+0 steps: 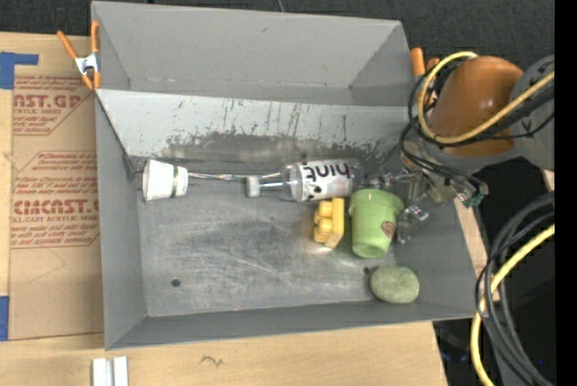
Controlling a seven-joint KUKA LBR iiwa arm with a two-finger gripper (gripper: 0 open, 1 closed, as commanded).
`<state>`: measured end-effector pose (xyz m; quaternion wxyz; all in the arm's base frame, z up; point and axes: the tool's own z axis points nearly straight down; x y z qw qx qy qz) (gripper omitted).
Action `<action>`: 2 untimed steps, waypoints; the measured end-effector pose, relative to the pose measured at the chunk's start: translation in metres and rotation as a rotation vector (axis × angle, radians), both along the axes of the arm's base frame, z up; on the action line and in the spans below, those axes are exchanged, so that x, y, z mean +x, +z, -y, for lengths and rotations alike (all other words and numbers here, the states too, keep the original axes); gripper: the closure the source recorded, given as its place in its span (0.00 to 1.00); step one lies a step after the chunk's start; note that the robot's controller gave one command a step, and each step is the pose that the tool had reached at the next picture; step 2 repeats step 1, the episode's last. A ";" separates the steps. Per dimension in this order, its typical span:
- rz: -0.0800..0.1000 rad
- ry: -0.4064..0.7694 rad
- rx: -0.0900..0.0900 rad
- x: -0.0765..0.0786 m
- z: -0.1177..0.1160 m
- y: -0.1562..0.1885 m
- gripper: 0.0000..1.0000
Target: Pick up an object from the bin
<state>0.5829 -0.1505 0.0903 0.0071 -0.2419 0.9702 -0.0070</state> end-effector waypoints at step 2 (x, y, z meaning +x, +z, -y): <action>0.000 0.000 0.000 0.000 0.000 0.000 1.00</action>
Offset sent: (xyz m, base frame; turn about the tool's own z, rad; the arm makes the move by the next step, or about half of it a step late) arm -0.0001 -0.0001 0.0750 0.0001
